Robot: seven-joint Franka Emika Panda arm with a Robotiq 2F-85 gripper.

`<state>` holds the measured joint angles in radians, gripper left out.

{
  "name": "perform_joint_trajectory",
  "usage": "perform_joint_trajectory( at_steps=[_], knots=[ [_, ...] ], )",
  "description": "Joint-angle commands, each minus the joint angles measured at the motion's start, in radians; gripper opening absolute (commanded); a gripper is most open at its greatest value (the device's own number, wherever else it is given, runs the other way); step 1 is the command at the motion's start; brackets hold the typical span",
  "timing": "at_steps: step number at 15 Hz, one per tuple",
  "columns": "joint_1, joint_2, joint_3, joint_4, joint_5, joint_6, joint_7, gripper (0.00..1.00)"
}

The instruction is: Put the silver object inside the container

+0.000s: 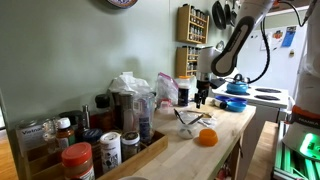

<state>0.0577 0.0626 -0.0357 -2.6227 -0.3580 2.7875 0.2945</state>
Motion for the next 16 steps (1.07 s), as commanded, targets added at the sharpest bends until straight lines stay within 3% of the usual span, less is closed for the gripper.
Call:
perform_joint_trajectory(
  at_steps=[1,9,13,16],
  knots=[
    [0.01,0.069,0.0,0.044,-0.055,-0.009,0.038,0.46],
    [0.02,0.147,0.012,0.085,0.041,-0.017,-0.066,0.29],
    [-0.002,0.165,0.038,0.095,0.138,-0.005,-0.171,0.0],
    [-0.015,0.163,0.05,0.1,0.21,-0.015,-0.246,0.02]
  ],
)
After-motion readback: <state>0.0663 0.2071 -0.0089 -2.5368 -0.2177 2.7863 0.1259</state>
